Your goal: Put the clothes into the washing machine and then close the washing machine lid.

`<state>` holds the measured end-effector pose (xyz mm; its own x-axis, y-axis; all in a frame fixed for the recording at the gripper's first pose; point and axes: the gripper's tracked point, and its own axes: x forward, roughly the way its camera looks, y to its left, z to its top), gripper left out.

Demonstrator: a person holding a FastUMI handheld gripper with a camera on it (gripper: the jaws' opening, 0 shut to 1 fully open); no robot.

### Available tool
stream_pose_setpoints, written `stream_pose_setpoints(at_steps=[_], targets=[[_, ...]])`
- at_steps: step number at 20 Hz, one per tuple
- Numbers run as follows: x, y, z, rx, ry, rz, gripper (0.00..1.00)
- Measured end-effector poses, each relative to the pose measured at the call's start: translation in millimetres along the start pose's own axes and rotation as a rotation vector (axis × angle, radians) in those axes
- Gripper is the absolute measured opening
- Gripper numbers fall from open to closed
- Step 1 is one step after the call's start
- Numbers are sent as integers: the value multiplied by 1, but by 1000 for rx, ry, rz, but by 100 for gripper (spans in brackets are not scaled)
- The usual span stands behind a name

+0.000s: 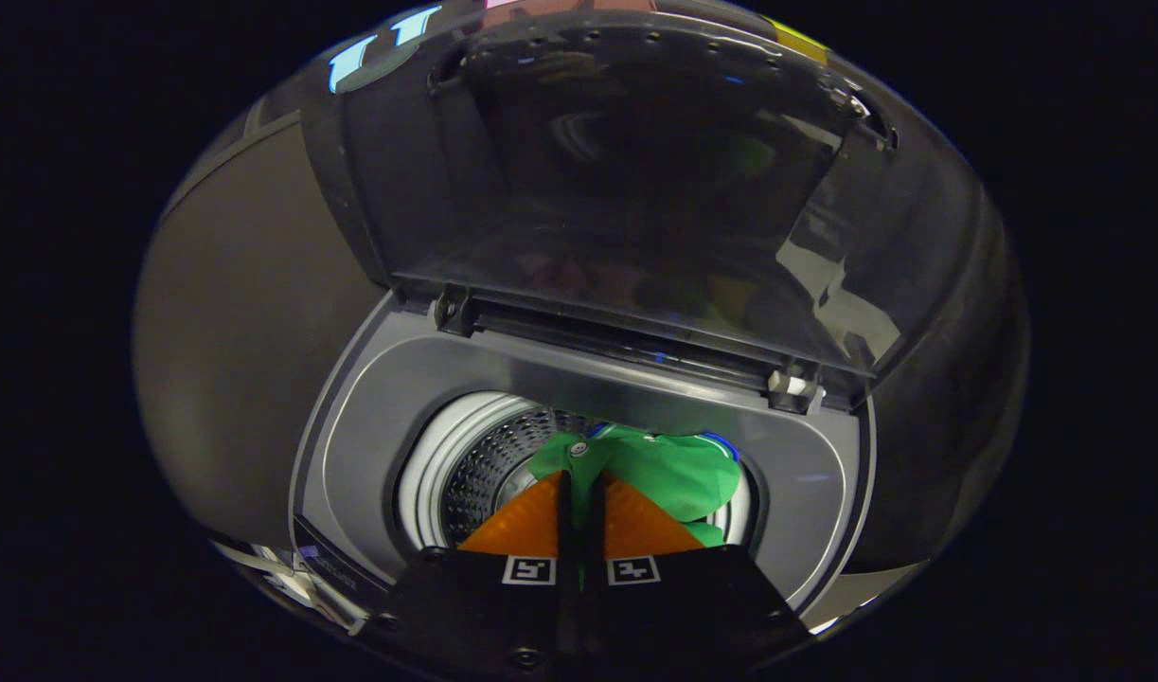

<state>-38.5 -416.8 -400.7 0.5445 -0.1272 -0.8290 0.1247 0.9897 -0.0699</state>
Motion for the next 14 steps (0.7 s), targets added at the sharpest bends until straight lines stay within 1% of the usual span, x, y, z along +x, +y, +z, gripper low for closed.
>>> stream_pose_setpoints(at_steps=[3, 5, 7, 8, 9, 10, 13, 14], targets=[[4, 4, -8, 1, 15, -9, 5], [4, 4, -9, 25, 12, -15, 5], [0, -4, -13, 36, 16, -46, 5], [-1, -4, -11, 61, 18, -46, 7], [2, -3, -12, 94, 9, -46, 12], [-1, -2, -5, 121, -9, -46, 34], [-7, -12, 18, 154, -95, -96, 100], [-11, -12, 24, 157, -116, -105, 98]])
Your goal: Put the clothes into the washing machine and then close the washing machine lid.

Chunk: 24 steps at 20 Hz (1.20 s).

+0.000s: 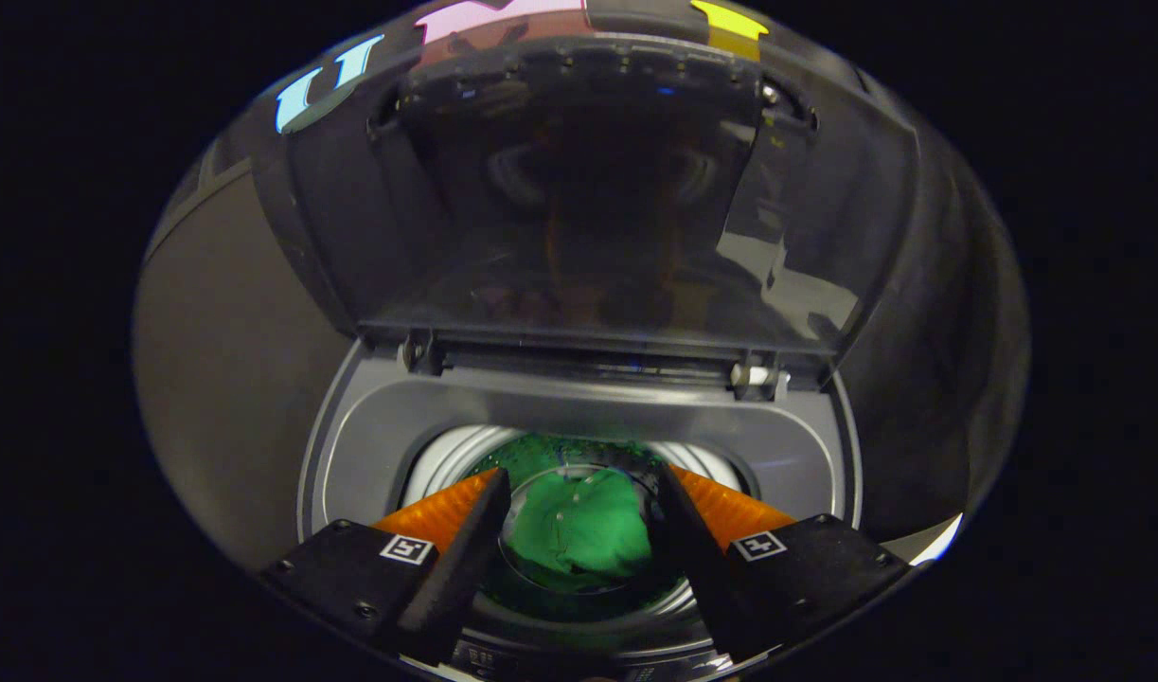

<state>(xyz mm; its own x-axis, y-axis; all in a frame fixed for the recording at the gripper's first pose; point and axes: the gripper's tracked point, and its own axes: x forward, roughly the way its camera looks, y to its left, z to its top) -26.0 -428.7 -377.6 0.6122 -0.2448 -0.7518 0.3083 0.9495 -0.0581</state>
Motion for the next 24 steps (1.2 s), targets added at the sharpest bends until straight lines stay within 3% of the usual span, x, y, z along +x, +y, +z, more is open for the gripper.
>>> stream_pose_setpoints(at_steps=[2, 11, 15, 24], targets=[[-7, -4, 6, -11, -20, -29, 98], [-55, 8, 19, 109, -49, -4, 99], [-66, 0, 50, 132, -115, -60, 99], [-125, 22, 138, 172, -332, -13, 99]])
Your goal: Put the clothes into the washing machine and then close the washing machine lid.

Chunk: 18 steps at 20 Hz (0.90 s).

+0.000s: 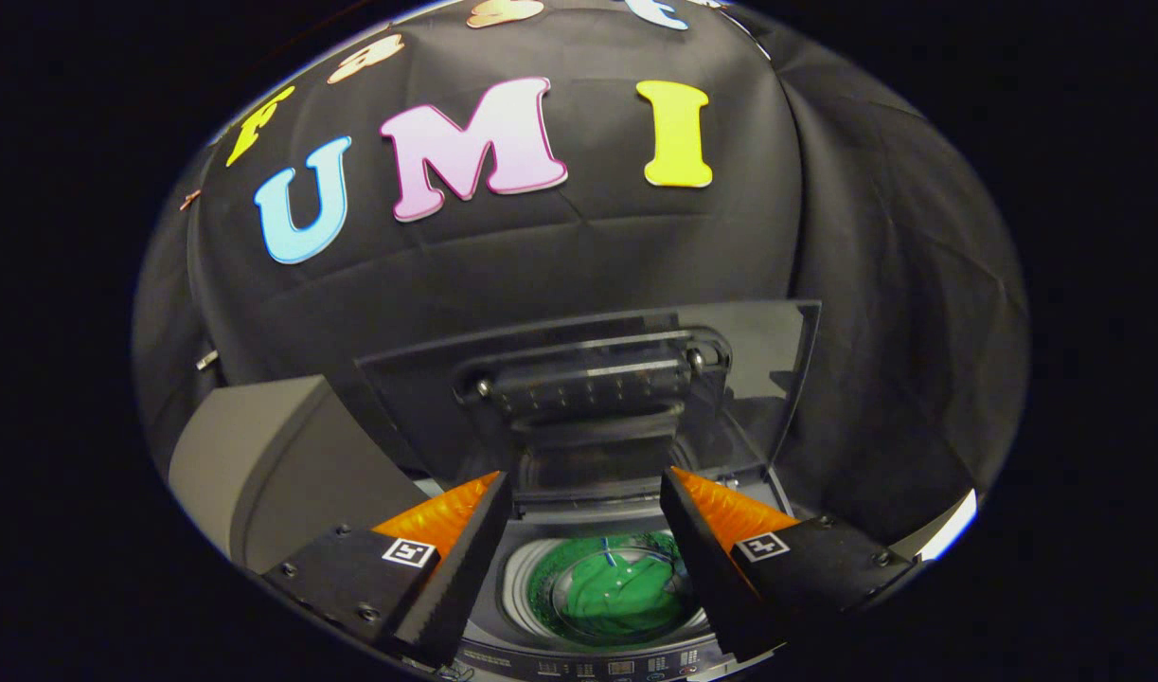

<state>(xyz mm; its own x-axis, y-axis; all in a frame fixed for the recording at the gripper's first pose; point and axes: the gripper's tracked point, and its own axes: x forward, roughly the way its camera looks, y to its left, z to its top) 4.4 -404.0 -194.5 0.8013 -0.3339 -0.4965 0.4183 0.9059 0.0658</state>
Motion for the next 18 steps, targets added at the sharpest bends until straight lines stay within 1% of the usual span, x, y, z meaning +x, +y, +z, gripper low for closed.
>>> stream_pose_setpoints(at_steps=[2, 4, 5, 7, 9, 10, 13, 14, 16, 17, 18], targets=[[-5, 7, 30, -9, -68, 30, 99], [-2, 25, 55, -14, -101, 112, 99], [-5, 26, 68, -47, -116, 117, 99], [3, 17, 110, -108, -184, 79, 99], [19, 11, 150, -119, -236, 62, 99], [33, 10, 158, -117, -230, 57, 99], [74, 1, 153, -118, -158, 11, 99], [86, -2, 143, -105, -114, 6, 99], [106, -10, 107, -90, 9, -38, 99], [108, -14, 93, -83, 65, -50, 99], [109, -13, 97, -104, 29, -37, 99]])
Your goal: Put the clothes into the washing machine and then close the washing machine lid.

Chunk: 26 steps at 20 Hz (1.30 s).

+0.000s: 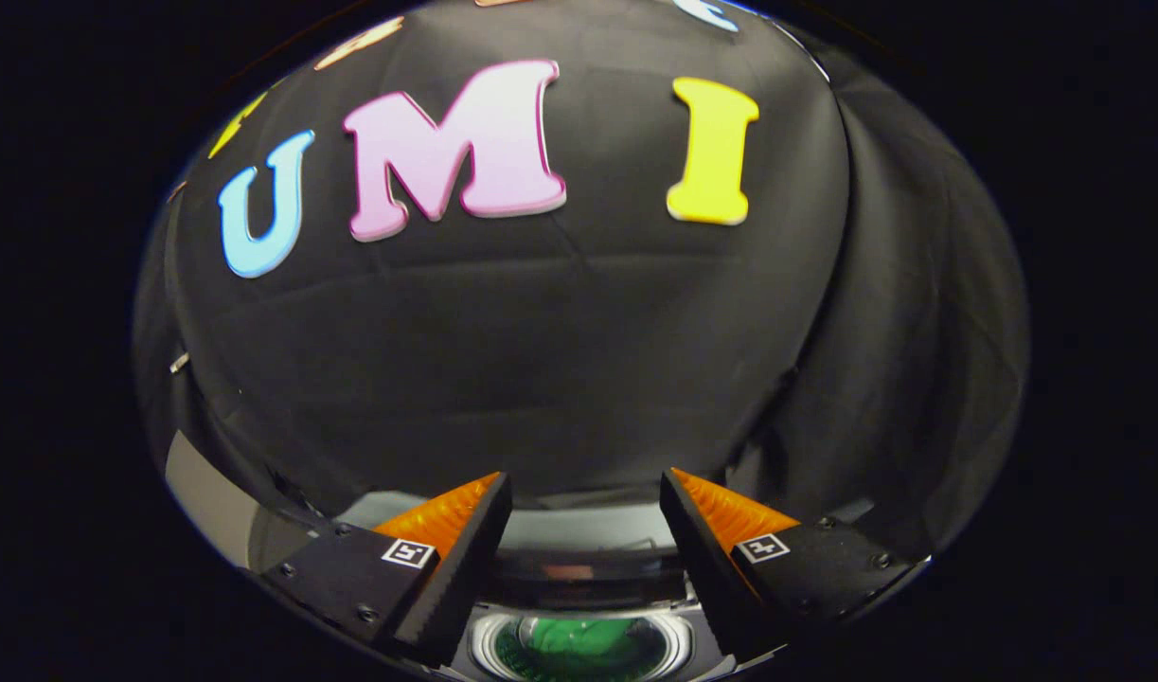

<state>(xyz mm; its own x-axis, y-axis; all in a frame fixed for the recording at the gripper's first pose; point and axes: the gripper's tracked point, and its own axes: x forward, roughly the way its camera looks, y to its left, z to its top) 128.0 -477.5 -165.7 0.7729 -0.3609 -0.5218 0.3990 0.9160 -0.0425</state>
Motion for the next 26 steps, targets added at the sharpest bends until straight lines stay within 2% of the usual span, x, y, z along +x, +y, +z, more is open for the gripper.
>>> stream_pose_setpoints(at_steps=[15, 26], targets=[[-8, 1, -8, -25, 14, 5, 100], [-9, -1, -10, -33, 29, -22, 100]])
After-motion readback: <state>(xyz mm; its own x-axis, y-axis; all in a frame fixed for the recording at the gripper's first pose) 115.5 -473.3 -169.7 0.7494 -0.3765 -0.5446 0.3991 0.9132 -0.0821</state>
